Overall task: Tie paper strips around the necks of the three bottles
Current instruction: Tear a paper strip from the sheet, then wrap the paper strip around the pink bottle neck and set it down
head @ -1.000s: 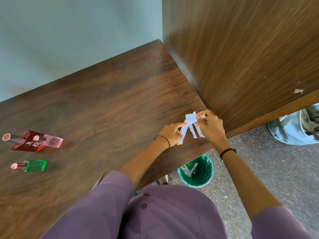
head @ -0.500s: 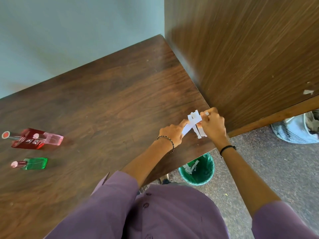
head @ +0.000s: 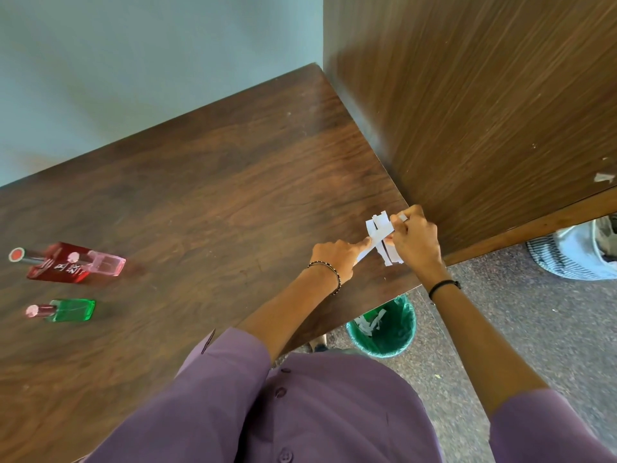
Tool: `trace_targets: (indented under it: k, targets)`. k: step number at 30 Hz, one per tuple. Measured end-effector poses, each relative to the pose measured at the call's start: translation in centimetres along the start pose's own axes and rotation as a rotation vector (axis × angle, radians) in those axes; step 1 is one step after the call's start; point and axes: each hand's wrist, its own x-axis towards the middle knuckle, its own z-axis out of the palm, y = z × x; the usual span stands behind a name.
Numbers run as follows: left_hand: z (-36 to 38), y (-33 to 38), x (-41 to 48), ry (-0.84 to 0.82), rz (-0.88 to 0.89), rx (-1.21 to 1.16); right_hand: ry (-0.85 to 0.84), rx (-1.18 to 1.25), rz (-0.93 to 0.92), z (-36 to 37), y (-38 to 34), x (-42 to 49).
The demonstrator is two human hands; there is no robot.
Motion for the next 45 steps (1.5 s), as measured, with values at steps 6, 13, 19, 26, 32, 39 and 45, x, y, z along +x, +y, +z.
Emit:
trace_targets:
  k: [6,13,19,26,32,39,45]
  targets:
    - [-0.5,1.3,0.2,-0.036,0.012,0.154,0.012,-0.045,-0.028,0.1,0.0,-0.3]
    - [-1.3,2.1,0.1,-0.065,0.015,0.178,0.084,0.009,-0.013,0.9,-0.2,-1.0]
    - [-1.0,2.1,-0.1,-0.073,0.015,0.142,0.137,0.086,-0.039,-1.1,-0.2,0.4]
    - [-0.5,-0.4,-1.0,0.113,-0.043,-0.049,0.081,0.114,-0.119,0.0,0.4,0.4]
    - [0.2,-2.7,-1.2,0.151,-0.32,-0.77,0.033,0.168,-0.274,2.4,-1.4,-1.2]
    - [-0.3,-6.5,-3.5,0.259,-0.52,-1.646,-0.217,0.241,-0.418,6.2,-4.4,-2.5]
    - [1.0,-10.6,-6.6,0.422,-0.622,-1.733,-0.377,0.209,-0.543,9.8,-7.2,-3.2]
